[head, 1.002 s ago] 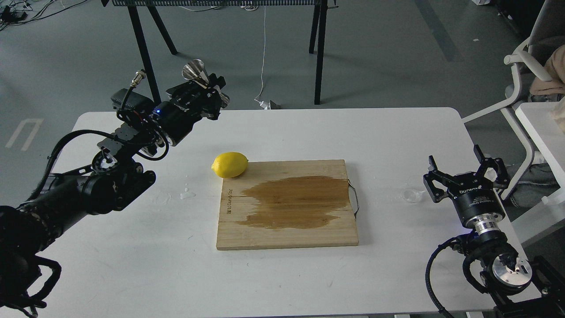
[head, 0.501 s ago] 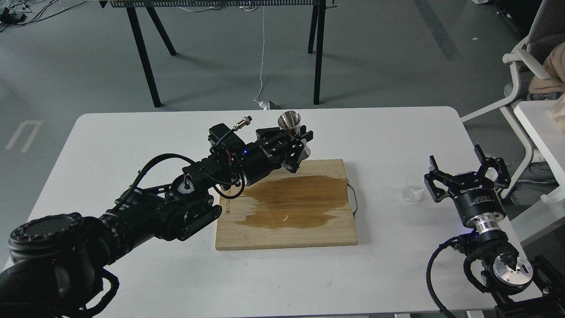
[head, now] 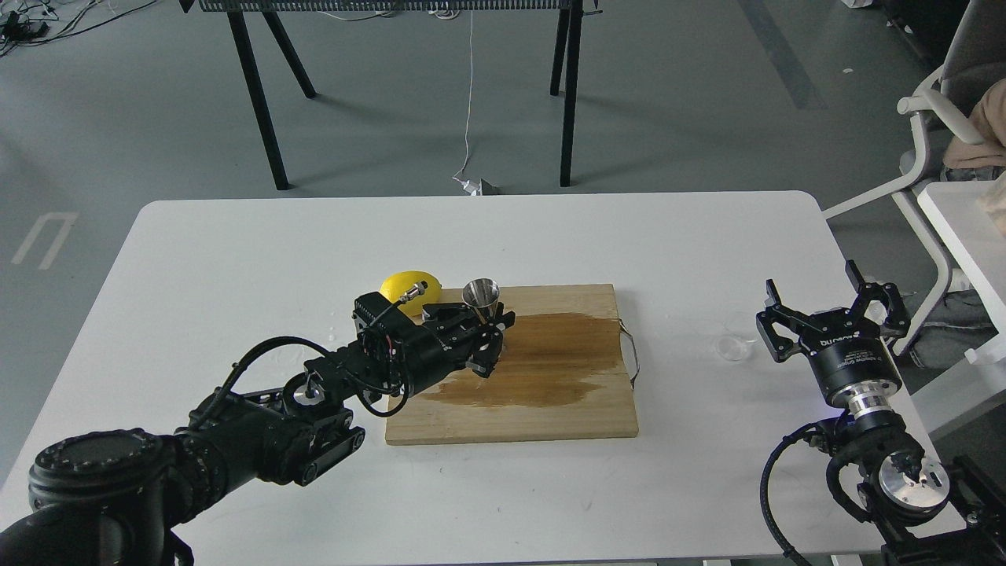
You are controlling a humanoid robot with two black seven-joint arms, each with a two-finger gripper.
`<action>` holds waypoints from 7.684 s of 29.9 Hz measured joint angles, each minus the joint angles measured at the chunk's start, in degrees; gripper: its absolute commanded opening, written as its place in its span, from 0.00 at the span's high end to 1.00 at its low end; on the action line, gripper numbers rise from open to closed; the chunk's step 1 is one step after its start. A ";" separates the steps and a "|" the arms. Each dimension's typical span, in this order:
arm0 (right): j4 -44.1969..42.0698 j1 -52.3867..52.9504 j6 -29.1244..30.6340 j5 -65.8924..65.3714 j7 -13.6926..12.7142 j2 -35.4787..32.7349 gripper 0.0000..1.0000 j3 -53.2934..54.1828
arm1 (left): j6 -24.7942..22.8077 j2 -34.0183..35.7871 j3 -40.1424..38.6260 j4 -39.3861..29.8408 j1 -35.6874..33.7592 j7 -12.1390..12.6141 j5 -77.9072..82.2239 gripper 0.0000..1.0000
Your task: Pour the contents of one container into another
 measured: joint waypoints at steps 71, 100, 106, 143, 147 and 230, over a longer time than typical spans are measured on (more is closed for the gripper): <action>-0.93 -0.27 0.00 0.00 0.01 0.09 0.01 0.00 | 0.00 0.00 -0.75 -4.48 3.67 -0.01 -0.78 0.09; -0.77 -0.36 0.00 0.00 0.05 0.36 0.01 0.01 | 0.00 0.89 -0.59 -5.05 4.20 -0.01 -0.98 0.09; -0.77 -0.39 0.00 0.00 0.05 0.36 0.01 0.01 | 0.00 2.70 -0.56 -4.83 4.21 -0.01 -1.13 0.09; -0.58 -0.52 0.00 0.09 0.01 0.21 0.01 0.00 | -8.79 27.53 -0.85 -29.26 6.97 0.00 -13.47 0.10; -0.23 -0.52 0.00 0.09 0.00 0.02 0.01 0.00 | -18.35 31.81 -3.14 -35.51 6.97 0.00 -21.63 0.10; -14.11 3.73 -7.48 11.52 -6.15 7.62 0.02 -4.45 | -56.00 31.04 -29.54 -15.64 10.73 -0.01 -95.07 0.06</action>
